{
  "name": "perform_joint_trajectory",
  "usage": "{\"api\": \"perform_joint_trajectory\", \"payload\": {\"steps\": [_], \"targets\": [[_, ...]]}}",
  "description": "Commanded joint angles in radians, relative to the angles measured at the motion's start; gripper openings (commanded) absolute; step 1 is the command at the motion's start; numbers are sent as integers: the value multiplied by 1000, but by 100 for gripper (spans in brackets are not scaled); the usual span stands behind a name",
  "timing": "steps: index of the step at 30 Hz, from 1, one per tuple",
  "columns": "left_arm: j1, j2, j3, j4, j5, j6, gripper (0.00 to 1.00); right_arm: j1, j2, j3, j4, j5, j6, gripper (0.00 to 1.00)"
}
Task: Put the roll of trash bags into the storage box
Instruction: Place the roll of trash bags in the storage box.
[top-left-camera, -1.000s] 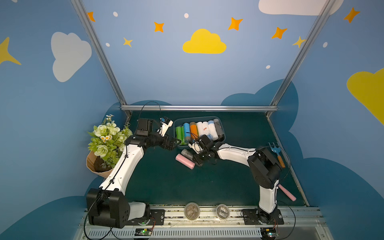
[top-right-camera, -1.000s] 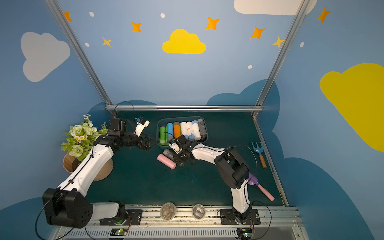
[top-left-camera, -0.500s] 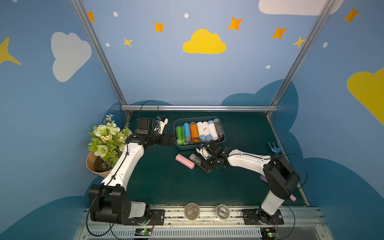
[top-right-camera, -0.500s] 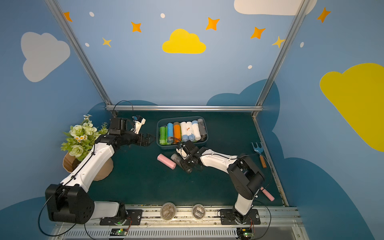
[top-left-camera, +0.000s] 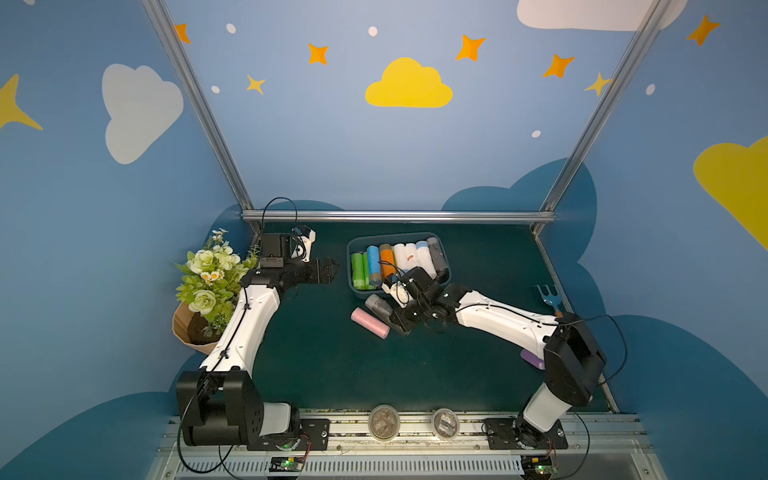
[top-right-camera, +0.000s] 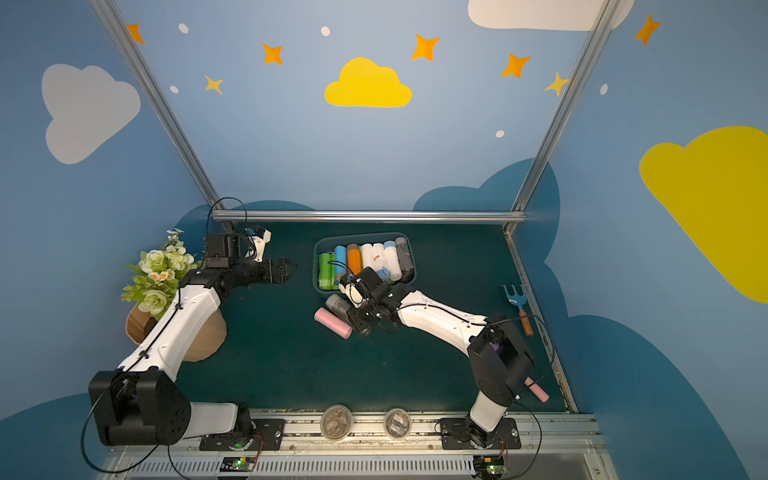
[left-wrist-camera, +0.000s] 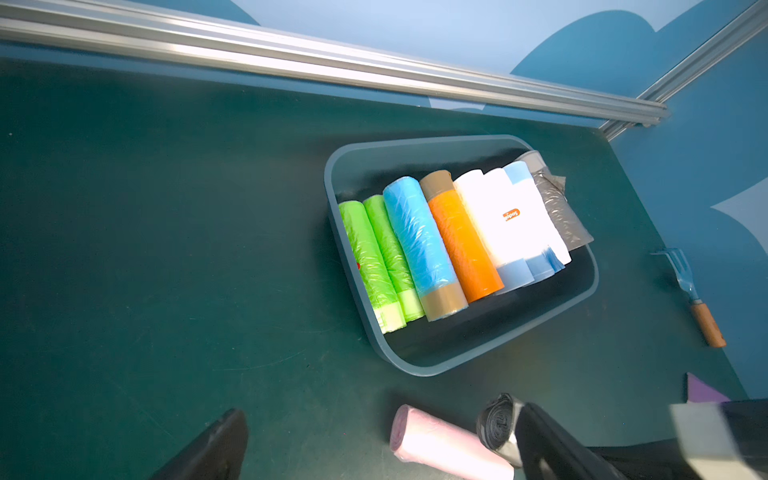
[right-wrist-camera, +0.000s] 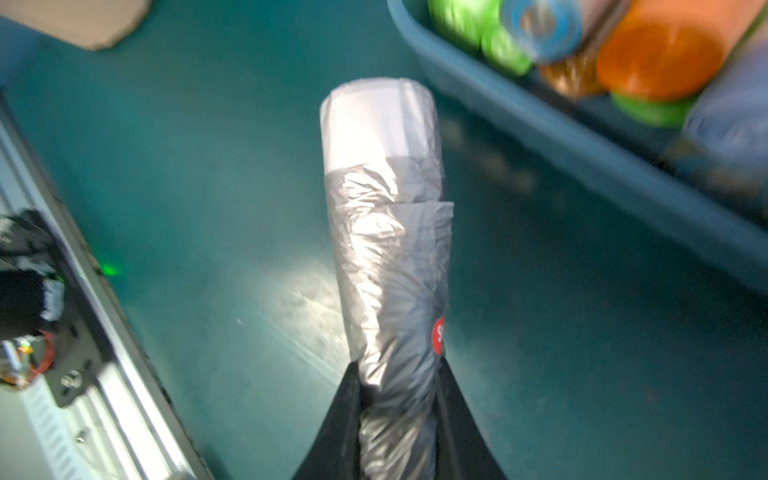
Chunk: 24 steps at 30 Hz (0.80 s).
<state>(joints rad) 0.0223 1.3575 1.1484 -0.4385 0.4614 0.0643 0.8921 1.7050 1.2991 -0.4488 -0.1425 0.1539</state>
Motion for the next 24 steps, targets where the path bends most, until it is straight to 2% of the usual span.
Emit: {"api": "perform_joint_trajectory", "payload": {"steps": [1, 7, 13, 24], "targets": [[3, -13, 7, 34, 13, -12, 100, 5, 51, 99, -36, -35, 34, 9], [7, -11, 2, 50, -35, -35, 100, 4, 185, 274, -76, -22, 101, 9], [21, -10, -9, 79, -82, -78, 100, -14, 318, 453, -117, 36, 229, 11], [27, -23, -18, 101, -82, -96, 100, -82, 560, 761, -136, 59, 425, 8]]}}
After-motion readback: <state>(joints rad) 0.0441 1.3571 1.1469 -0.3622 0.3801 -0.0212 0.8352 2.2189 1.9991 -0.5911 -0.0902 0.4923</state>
